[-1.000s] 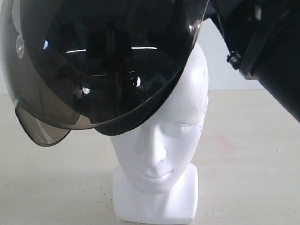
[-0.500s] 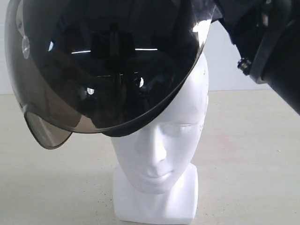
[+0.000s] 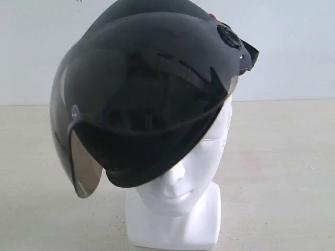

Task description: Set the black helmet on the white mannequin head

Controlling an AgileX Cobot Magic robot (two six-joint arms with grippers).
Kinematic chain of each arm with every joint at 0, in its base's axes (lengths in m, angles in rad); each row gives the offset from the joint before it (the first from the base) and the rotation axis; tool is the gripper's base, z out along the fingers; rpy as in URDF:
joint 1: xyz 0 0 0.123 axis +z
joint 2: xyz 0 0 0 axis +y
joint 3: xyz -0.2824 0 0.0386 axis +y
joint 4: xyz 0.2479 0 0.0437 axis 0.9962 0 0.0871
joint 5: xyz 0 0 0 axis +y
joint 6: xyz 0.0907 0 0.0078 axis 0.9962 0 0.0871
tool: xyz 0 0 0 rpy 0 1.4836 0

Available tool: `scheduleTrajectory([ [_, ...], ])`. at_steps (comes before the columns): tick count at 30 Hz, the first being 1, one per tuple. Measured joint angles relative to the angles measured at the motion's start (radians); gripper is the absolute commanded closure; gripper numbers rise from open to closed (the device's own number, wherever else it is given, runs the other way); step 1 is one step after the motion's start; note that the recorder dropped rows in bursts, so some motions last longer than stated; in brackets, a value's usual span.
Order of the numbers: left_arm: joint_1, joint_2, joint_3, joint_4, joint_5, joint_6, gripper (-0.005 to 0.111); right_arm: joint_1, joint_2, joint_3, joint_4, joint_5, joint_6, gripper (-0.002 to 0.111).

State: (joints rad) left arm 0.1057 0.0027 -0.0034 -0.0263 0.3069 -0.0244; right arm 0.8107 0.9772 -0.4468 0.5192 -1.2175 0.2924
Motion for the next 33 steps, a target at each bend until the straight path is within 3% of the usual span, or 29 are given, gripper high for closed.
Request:
scheduleTrajectory([
  [17,0.000,0.000,0.000,0.000,0.000,0.000,0.102,-0.001,-0.045,0.065,0.023,-0.001,-0.043,0.108],
  [25,0.000,0.000,0.000,0.000,0.002,-0.016,0.102,-0.001,-0.045,0.090,0.191,0.008,-0.238,0.108],
  [33,0.000,0.000,0.000,0.000,0.006,-0.026,0.102,-0.001,-0.045,0.090,0.391,0.017,-0.280,0.108],
])
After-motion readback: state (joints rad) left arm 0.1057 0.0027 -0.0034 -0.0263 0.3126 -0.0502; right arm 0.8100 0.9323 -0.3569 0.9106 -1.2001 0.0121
